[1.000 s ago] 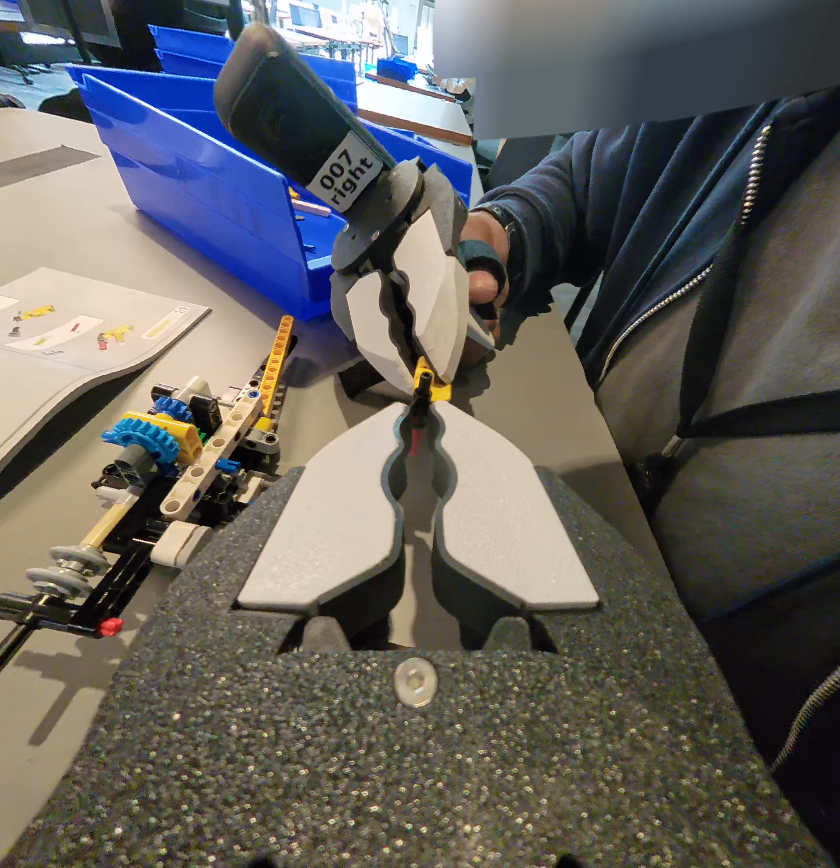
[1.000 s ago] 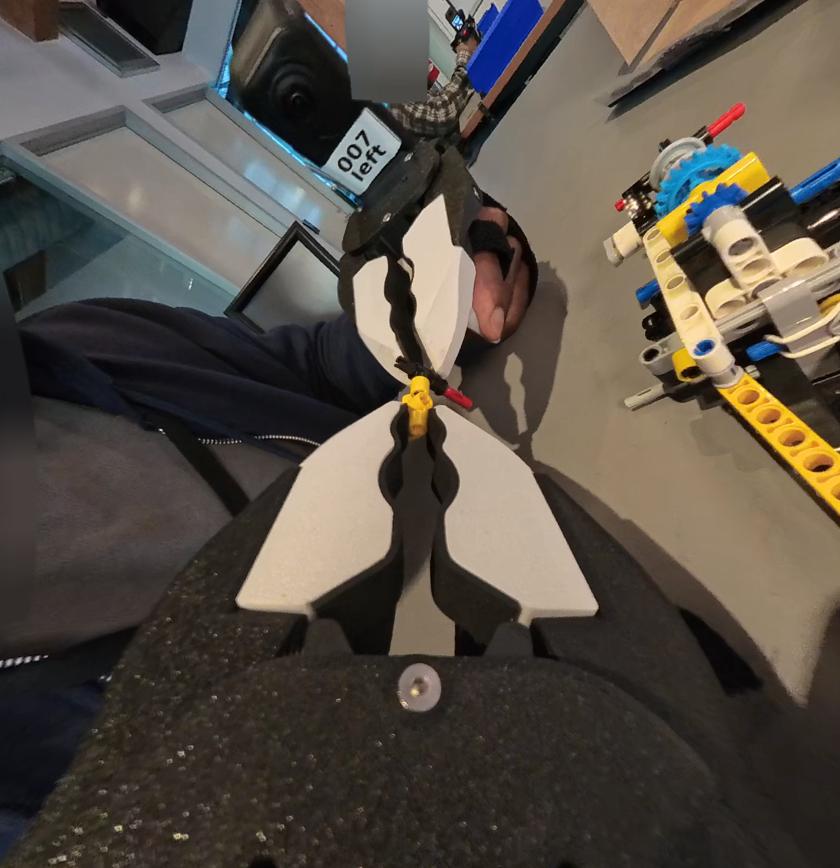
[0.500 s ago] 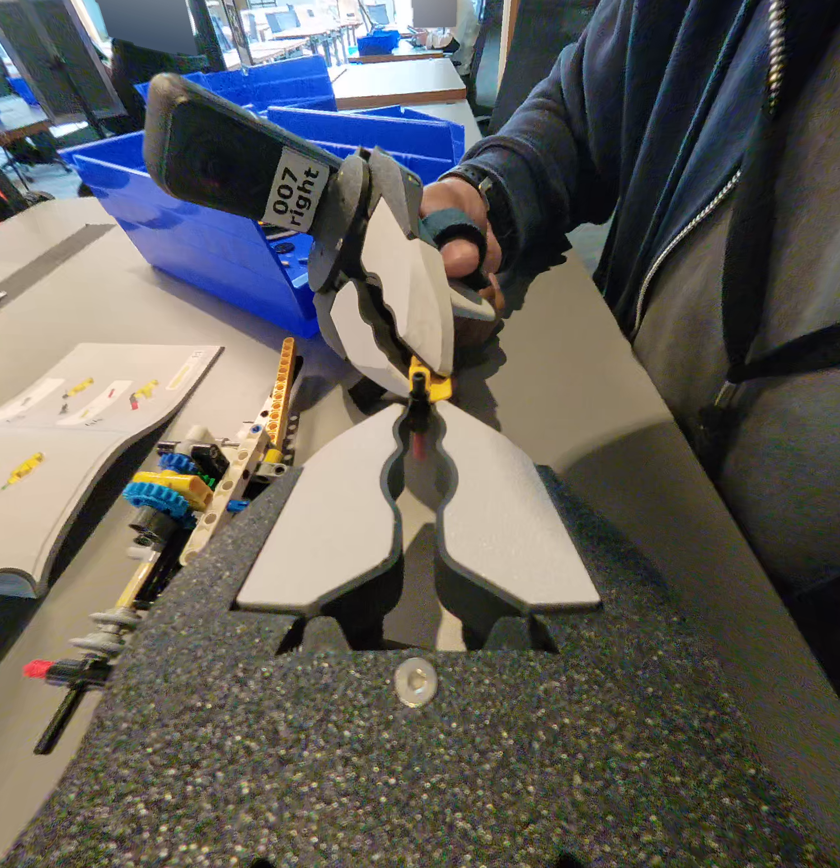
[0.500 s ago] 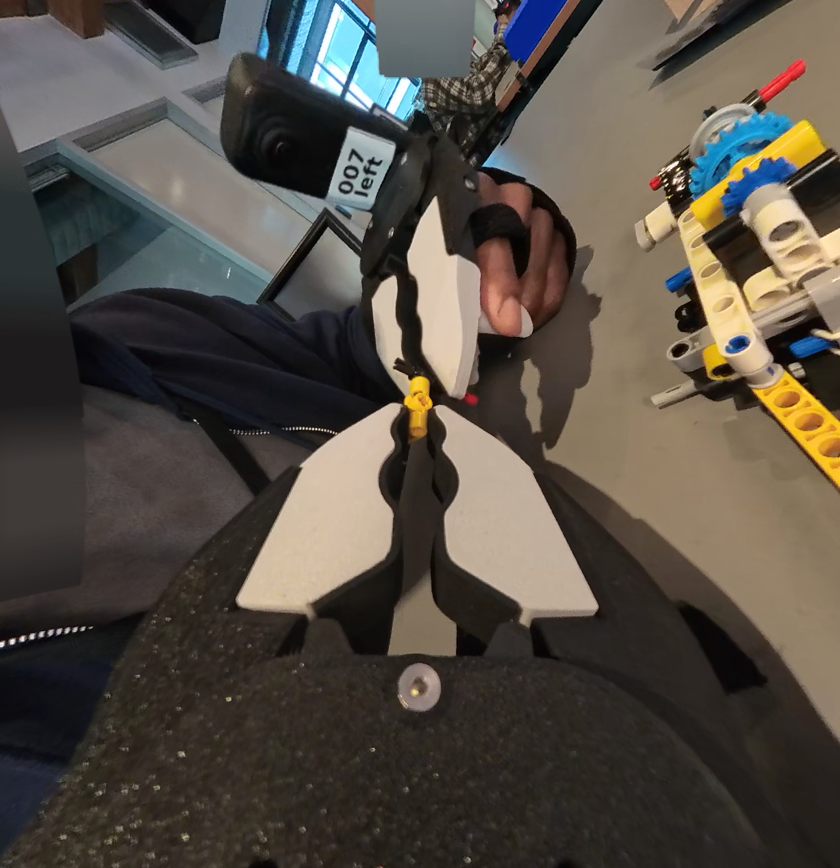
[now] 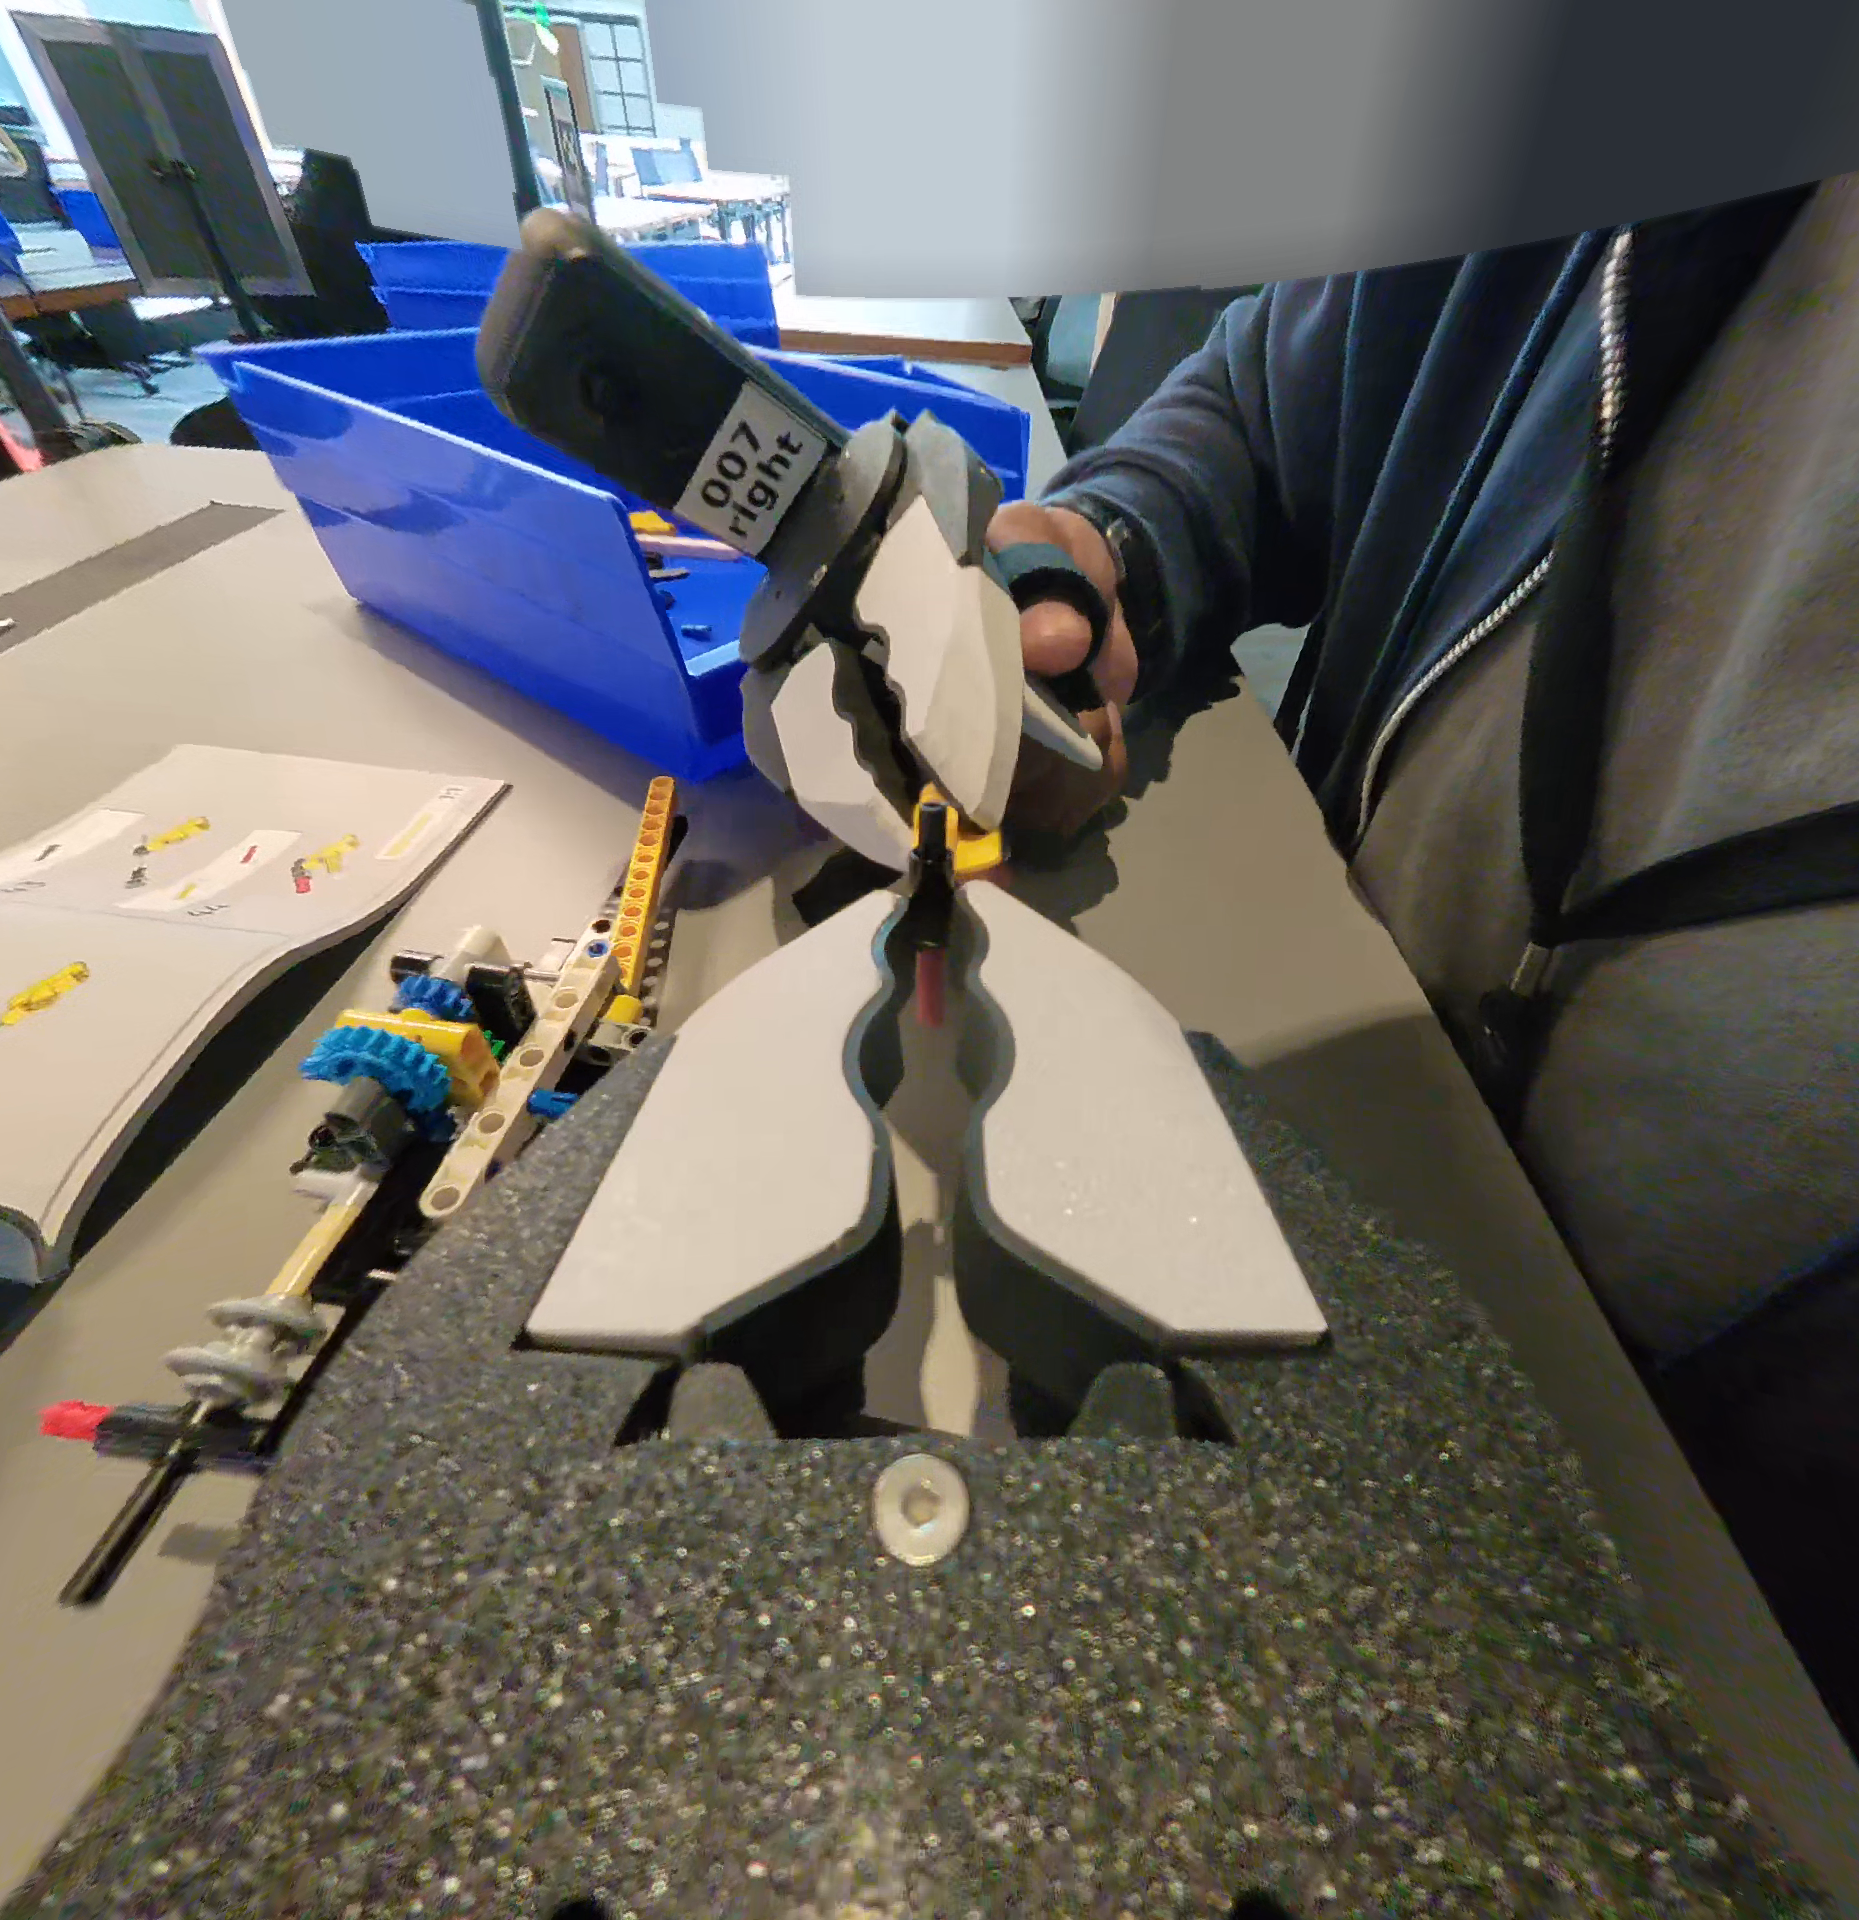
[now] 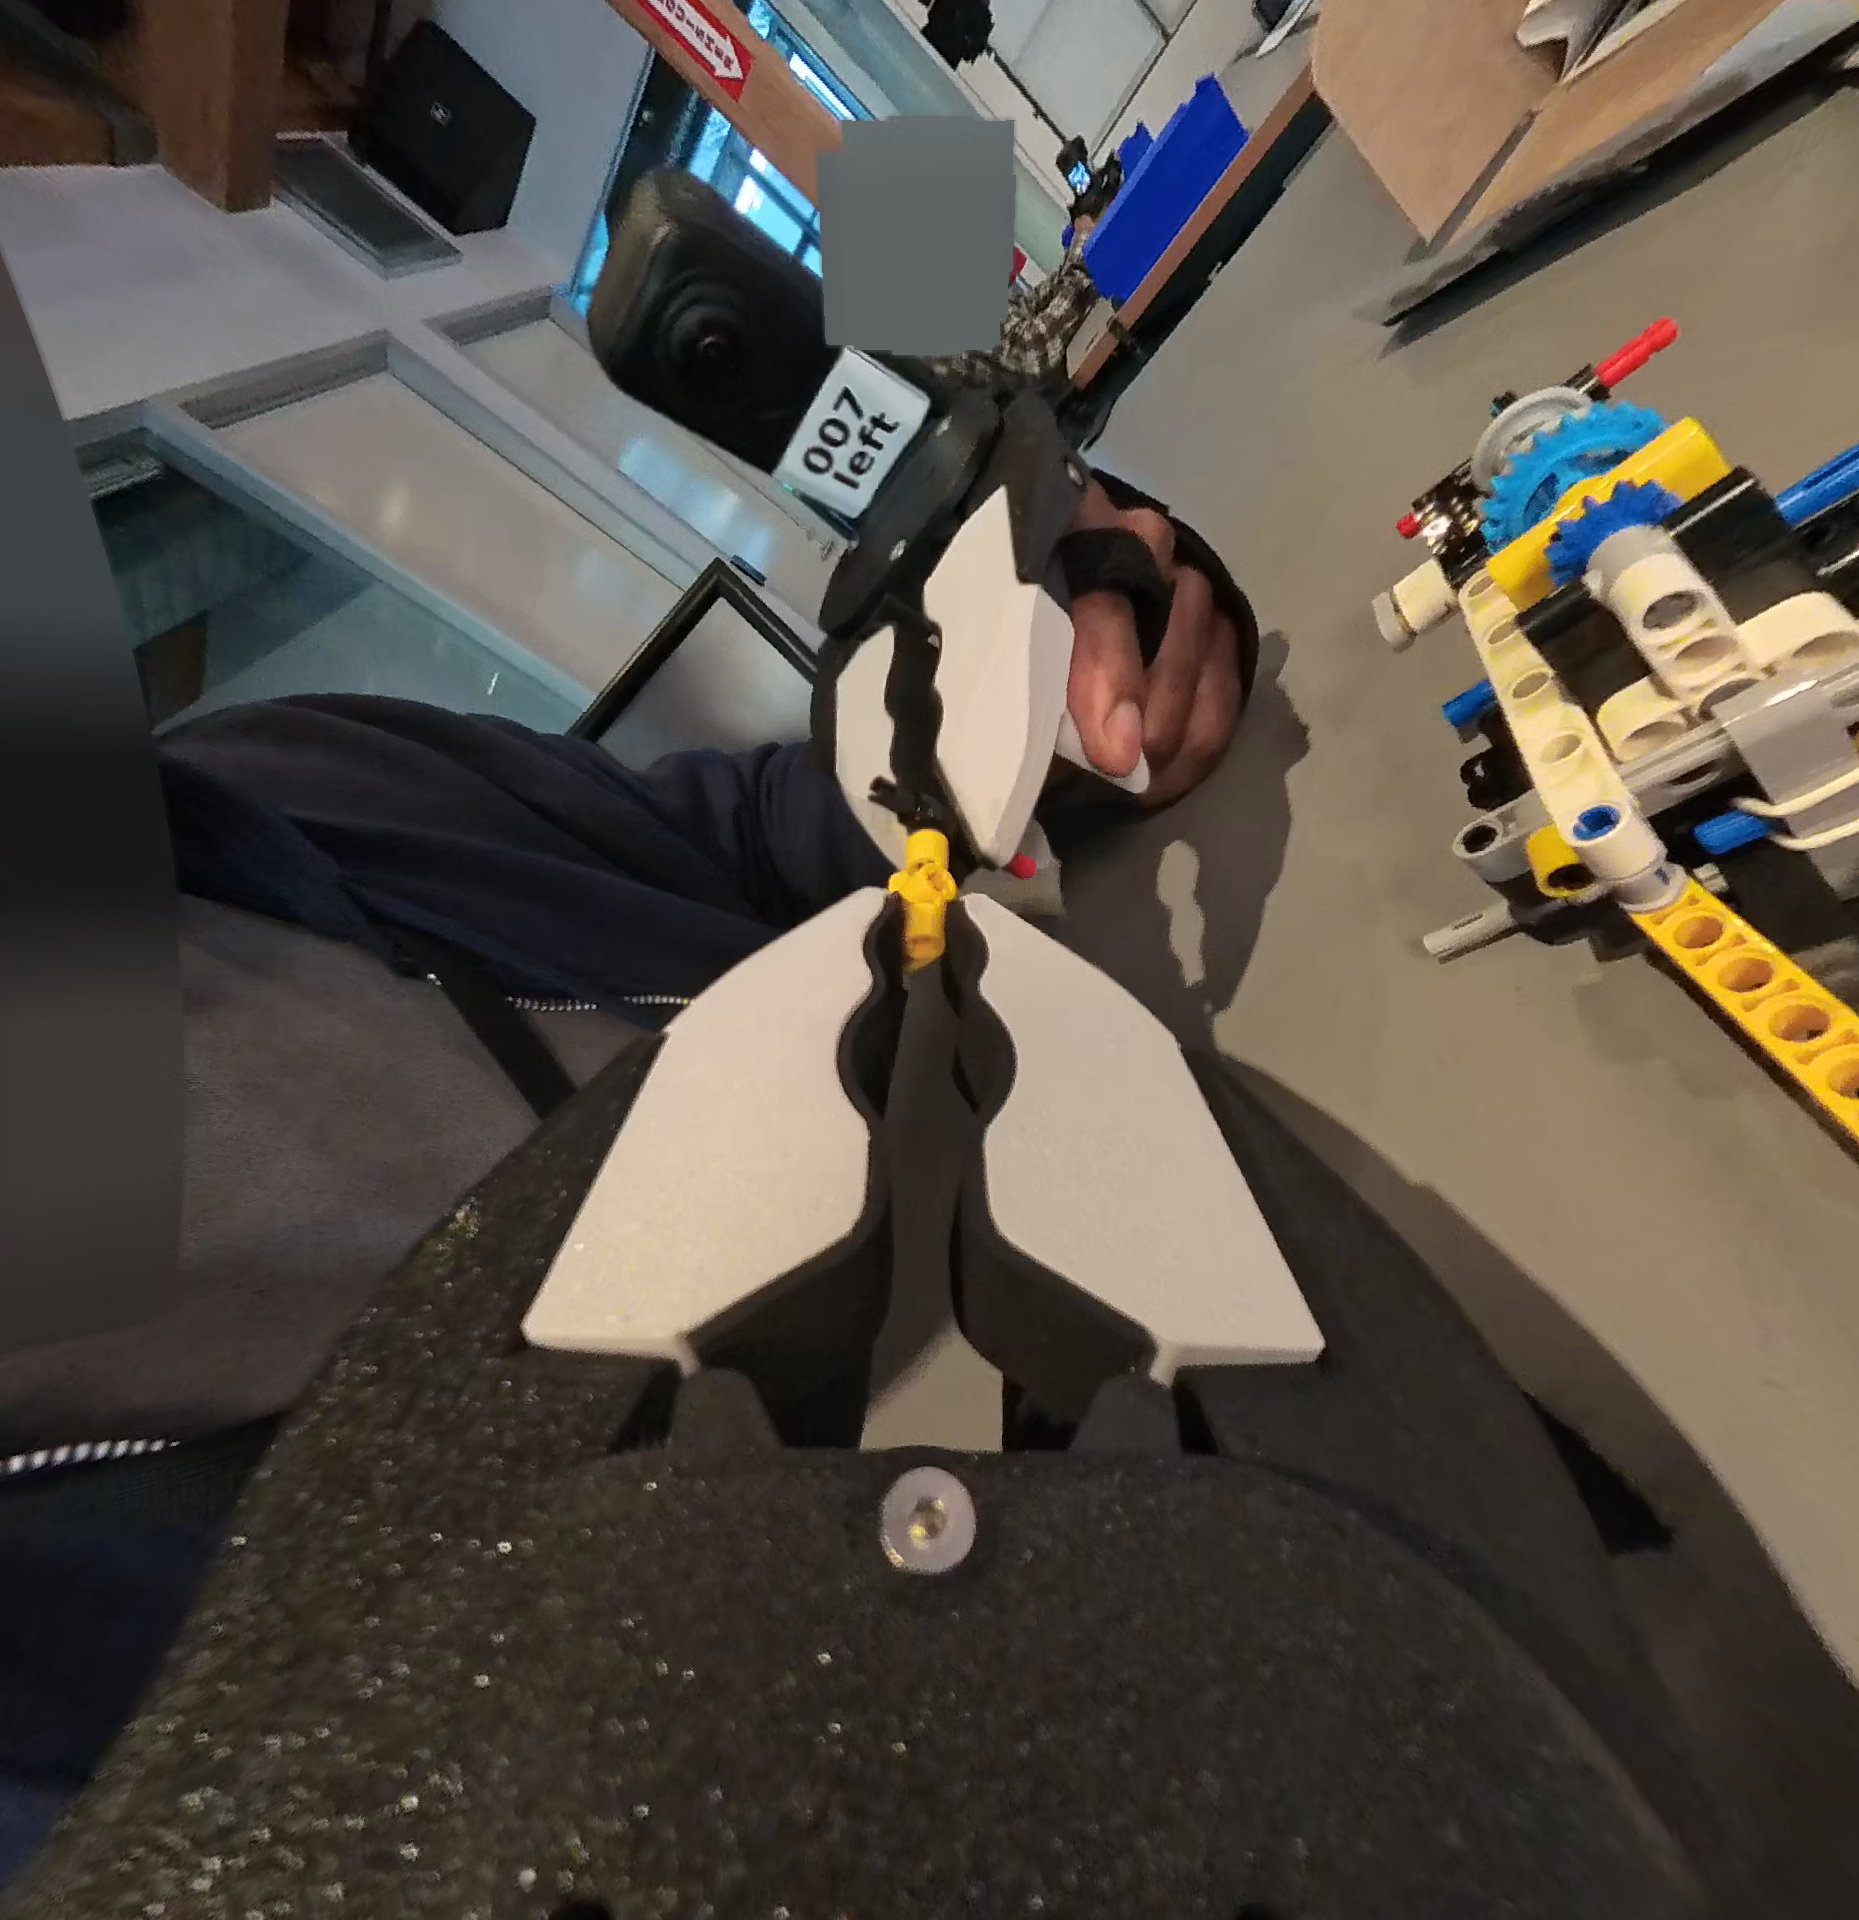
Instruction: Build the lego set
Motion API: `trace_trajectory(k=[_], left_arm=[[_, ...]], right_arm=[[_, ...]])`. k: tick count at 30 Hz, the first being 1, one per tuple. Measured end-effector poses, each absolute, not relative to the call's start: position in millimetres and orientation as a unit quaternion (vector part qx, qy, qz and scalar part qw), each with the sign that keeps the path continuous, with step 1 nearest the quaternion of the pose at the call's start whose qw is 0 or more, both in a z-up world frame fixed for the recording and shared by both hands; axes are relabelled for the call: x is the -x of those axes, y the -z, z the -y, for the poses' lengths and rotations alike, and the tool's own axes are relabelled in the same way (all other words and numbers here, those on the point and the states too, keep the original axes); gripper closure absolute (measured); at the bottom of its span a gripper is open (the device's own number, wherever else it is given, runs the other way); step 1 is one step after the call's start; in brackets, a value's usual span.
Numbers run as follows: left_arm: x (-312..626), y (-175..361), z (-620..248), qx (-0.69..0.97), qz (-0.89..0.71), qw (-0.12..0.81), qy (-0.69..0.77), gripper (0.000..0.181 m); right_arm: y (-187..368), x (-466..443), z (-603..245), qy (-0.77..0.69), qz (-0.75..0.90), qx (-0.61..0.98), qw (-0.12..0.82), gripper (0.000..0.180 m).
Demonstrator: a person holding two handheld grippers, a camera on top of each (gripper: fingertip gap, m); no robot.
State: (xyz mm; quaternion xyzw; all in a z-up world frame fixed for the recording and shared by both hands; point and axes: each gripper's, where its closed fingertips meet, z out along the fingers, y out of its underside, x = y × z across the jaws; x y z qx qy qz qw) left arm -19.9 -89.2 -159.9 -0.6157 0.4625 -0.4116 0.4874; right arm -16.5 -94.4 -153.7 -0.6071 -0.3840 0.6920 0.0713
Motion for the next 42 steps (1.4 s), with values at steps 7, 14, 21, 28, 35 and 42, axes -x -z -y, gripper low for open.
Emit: trace_trajectory(k=[7,14,21,28,35,42], left_arm=[[49.5,145.4,64.2,0.641,-0.354,0.525,0.435,0.174],[34.7,158.6,71.7,0.675,-0.349,0.433,0.484,0.174],[27.9,160.7,71.9,0.701,-0.272,0.344,0.563,0.174],[26.0,166.4,69.2,0.717,-0.240,0.307,0.578,0.174],[26.1,166.2,68.7,0.717,-0.232,0.303,0.584,0.174],[27.4,166.7,66.2,0.719,-0.223,0.302,0.585,0.174]], right_arm=[[154.6,12.2,65.4,-0.668,0.373,0.627,0.143,0.172],[157.7,14.9,75.1,-0.641,0.424,0.614,0.176,0.172],[162.8,16.7,66.4,-0.615,0.440,0.622,0.200,0.172],[165.8,19.0,67.3,-0.604,0.454,0.622,0.203,0.172],[166.3,18.9,67.7,-0.602,0.456,0.622,0.208,0.172],[166.7,18.6,67.3,-0.601,0.455,0.623,0.207,0.172]])
